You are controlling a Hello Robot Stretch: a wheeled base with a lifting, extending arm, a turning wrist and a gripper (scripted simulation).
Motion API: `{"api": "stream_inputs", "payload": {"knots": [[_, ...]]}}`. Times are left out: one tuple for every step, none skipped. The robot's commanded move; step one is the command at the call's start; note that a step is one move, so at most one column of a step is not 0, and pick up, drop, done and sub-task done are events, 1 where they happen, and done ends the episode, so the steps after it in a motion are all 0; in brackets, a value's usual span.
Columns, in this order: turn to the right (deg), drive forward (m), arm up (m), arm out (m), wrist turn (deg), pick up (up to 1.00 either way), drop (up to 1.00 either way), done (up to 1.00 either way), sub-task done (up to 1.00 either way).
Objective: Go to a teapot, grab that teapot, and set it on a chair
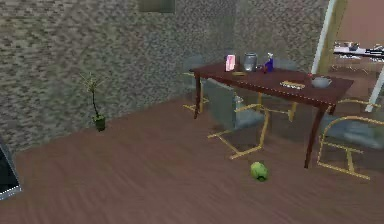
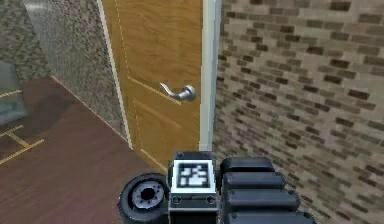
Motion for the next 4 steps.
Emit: {"api": "stream_inputs", "payload": {"knots": [[45.0,0.00,0.00,0.00,0.0,0.00,0.00,0.00,0.00],[42.0,0.00,0.00,0.00,0.0,0.00,0.00,0.00,0.00],[0.0,0.20,0.00,0.00,0.0,0.00,0.00,0.00,0.00],[-45.0,0.00,0.00,0.00,0.0,0.00,0.00,0.00,0.00]]}}
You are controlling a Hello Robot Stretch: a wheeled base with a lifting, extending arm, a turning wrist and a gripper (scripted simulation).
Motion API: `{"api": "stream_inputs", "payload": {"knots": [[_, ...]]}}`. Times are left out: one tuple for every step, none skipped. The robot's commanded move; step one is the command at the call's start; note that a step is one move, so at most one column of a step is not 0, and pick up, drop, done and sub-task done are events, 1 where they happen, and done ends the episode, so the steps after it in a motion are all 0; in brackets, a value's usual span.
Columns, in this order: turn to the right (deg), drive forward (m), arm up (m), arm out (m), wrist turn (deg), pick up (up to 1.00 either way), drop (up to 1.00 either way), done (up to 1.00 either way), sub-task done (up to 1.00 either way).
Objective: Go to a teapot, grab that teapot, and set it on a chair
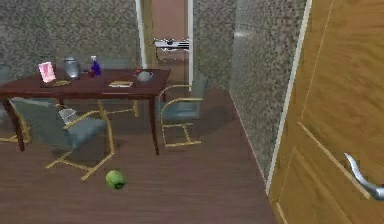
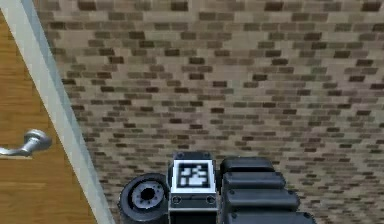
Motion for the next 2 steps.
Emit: {"api": "stream_inputs", "payload": {"knots": [[-45.0,0.00,0.00,0.00,0.0,0.00,0.00,0.00,0.00],[-12.0,0.00,0.00,0.00,0.0,0.00,0.00,0.00,0.00]]}}
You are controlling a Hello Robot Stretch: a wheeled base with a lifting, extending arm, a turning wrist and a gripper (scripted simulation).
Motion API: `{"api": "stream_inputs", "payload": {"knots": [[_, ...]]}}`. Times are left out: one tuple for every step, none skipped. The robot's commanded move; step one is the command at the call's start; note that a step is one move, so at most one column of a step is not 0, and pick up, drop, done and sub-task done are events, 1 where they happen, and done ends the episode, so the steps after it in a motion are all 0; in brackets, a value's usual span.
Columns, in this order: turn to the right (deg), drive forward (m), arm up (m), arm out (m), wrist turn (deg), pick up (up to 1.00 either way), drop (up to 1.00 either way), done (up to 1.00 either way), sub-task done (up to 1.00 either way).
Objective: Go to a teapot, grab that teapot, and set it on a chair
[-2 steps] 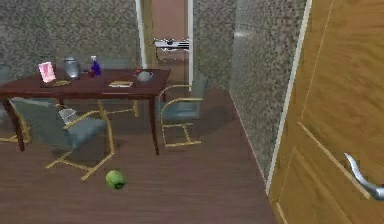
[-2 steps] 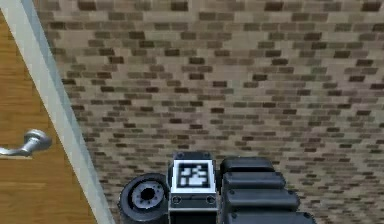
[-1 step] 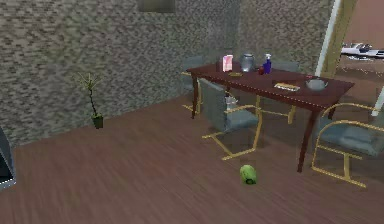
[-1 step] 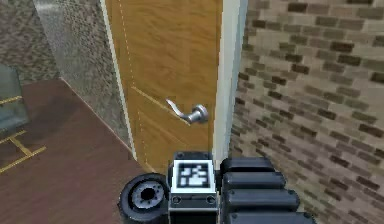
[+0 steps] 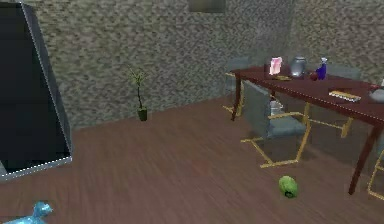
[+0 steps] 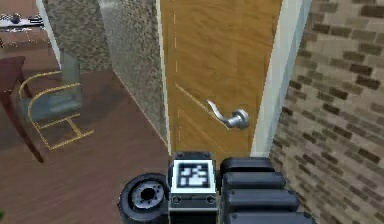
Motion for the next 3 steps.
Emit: {"api": "stream_inputs", "payload": {"knots": [[0.0,0.75,0.00,0.00,0.0,0.00,0.00,0.00,0.00],[0.0,1.00,0.00,0.00,0.0,0.00,0.00,0.00,0.00],[0.0,0.25,0.00,0.00,0.0,0.00,0.00,0.00,0.00]]}}
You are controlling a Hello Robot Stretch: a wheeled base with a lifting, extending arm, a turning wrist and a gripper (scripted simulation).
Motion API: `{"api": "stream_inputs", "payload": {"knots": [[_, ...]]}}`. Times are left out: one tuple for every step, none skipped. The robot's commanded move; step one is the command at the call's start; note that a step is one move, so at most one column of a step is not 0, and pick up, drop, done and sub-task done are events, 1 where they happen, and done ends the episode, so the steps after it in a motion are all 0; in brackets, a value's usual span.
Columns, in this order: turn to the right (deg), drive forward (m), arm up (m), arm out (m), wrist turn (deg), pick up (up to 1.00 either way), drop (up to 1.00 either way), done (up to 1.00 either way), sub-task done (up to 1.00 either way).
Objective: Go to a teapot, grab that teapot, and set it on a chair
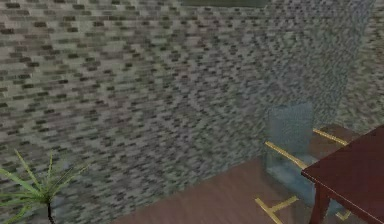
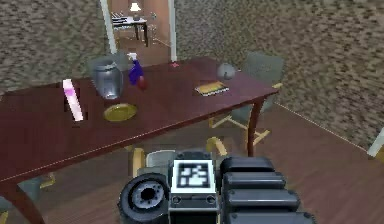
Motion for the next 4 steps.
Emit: {"api": "stream_inputs", "payload": {"knots": [[-45.0,0.00,0.00,0.00,0.0,0.00,0.00,0.00,0.00],[-45.0,0.00,0.00,0.00,0.0,0.00,0.00,0.00,0.00],[-27.0,0.00,0.00,0.00,0.0,0.00,0.00,0.00,0.00],[45.0,0.00,0.00,0.00,0.0,0.00,0.00,0.00,0.00]]}}
